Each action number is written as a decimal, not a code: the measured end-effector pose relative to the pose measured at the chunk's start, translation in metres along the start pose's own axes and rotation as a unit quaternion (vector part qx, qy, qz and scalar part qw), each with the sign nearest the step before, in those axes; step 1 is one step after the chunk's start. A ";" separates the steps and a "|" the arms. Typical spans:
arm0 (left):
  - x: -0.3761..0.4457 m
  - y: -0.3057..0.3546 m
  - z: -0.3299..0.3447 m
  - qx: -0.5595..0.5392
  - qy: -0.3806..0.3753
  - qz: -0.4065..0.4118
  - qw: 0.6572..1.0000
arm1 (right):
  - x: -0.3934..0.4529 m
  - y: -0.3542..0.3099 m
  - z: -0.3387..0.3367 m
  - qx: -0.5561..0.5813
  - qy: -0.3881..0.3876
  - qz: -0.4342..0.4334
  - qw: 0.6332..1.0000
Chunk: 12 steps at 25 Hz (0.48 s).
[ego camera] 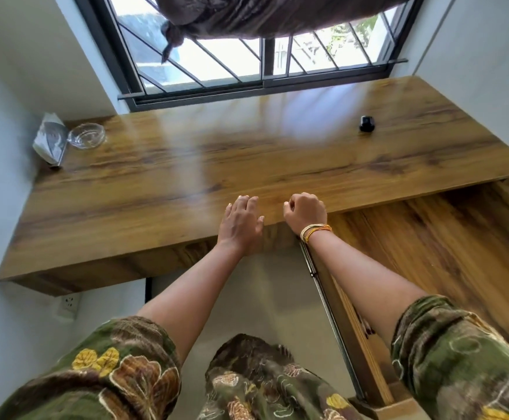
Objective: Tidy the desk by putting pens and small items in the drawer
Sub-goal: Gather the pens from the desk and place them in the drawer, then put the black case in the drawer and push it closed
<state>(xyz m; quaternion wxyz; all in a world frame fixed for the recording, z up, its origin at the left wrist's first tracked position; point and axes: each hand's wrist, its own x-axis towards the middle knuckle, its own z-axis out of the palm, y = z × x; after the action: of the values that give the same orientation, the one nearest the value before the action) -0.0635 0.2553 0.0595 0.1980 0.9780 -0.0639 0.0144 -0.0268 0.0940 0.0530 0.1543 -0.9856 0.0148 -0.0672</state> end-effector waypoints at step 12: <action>0.186 0.013 0.022 0.038 -0.074 -0.013 0.996 | 0.173 0.052 0.020 0.012 0.032 0.069 0.997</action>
<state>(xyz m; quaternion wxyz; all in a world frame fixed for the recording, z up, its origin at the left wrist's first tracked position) 0.1193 0.2123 0.0541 0.1554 0.9840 -0.0649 -0.0581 0.1465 0.0425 0.0400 0.1694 -0.9777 0.0871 -0.0881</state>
